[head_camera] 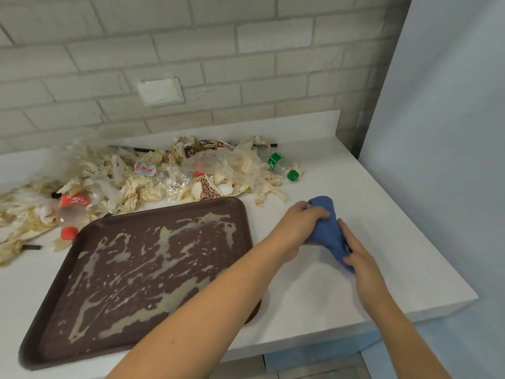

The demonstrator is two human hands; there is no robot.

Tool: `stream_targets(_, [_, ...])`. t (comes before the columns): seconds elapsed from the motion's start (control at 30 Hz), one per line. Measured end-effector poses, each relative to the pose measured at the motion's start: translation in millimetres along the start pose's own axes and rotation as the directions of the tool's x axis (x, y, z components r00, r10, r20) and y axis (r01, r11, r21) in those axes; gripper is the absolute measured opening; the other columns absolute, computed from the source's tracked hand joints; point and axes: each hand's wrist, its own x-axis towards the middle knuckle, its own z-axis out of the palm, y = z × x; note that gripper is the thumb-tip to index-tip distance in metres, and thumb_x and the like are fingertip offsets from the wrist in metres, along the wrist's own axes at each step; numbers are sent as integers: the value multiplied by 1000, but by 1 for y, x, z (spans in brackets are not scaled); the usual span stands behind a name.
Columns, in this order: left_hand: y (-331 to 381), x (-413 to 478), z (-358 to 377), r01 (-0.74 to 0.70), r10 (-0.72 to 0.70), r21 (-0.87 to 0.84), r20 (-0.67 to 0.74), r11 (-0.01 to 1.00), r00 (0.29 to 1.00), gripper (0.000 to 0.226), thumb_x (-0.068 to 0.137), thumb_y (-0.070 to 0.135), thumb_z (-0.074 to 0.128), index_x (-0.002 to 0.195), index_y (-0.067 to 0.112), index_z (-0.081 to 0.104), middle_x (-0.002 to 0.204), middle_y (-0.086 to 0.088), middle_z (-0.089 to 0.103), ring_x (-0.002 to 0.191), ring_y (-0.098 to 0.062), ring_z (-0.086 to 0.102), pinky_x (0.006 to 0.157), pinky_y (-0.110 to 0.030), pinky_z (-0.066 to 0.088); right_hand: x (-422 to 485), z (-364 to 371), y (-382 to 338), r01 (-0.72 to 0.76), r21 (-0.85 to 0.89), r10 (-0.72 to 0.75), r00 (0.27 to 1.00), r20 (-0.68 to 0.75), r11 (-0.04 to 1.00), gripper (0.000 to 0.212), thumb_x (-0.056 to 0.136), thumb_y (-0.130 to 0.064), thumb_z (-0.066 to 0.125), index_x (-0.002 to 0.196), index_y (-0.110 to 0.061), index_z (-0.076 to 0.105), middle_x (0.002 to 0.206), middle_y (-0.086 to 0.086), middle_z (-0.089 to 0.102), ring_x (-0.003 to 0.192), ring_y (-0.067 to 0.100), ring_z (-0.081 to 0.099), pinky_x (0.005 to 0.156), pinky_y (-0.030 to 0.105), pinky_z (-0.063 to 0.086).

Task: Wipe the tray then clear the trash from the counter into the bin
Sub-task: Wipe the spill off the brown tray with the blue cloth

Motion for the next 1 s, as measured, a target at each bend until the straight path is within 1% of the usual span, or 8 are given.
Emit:
stream_targets(0.1, [22,-15,-24,-22,29,-201,29,979,999,21,87,16,59,106,9,54,106,-14,63,102,-28,61,90,-47,52,-1,26,-20,-46,332,53,999,-13,942,41,102,-29,30,137,-18,46,133,0,55,126,15,49,101,28,38])
stream_targets(0.27, [29,-34,-70,-4,37,-328,94,945,995,18,91,12,56,108,5,55,92,-9,66,77,-18,66,70,-35,58,0,76,-53,-220,610,136,974,182,761,64,90,-61,31,121,-15,63,119,11,66,111,23,61,94,36,50])
stream_targets(0.4, [10,-37,-112,-168,192,176,-128,970,973,13,88,18,62,84,8,53,77,-5,55,62,-13,54,56,-24,49,-1,125,-62,-321,669,109,935,339,671,46,71,-42,62,87,-1,76,99,22,70,89,27,70,69,34,59])
stream_targets(0.47, [0,-42,-141,-220,372,585,-152,781,916,27,85,24,64,67,12,49,67,3,45,62,-11,44,56,-24,34,0,150,-56,-351,649,136,924,358,675,42,52,-28,81,81,2,73,96,23,68,87,29,70,71,35,59])
stream_targets(0.57, [-5,-59,-193,-210,402,636,-173,743,899,19,83,32,67,86,14,69,83,7,61,79,-8,55,68,-21,40,9,177,-45,-354,645,208,933,294,678,56,22,-22,91,70,1,72,84,20,68,83,28,69,73,33,59])
stream_targets(0.7, [-29,-85,-294,-67,332,584,-359,809,872,15,83,37,66,91,25,71,88,13,68,85,-2,61,70,-17,43,17,199,-52,-344,338,316,939,136,876,21,74,-17,70,84,0,64,92,17,62,93,26,60,79,34,47])
stream_targets(0.83, [-78,-103,-405,181,341,636,-607,750,718,24,85,32,65,97,13,69,92,-6,66,92,-26,63,76,-34,46,33,210,-55,-234,-115,222,969,-110,965,26,92,-20,57,115,-10,50,104,11,58,92,27,59,74,37,45])
stream_targets(1.0, [-115,-106,-465,426,228,597,-725,680,650,46,94,39,48,123,4,53,114,-22,56,103,-40,55,83,-44,44,56,228,-63,19,-699,-199,964,-177,715,9,91,-17,49,83,-15,53,82,8,58,78,32,57,60,33,38])
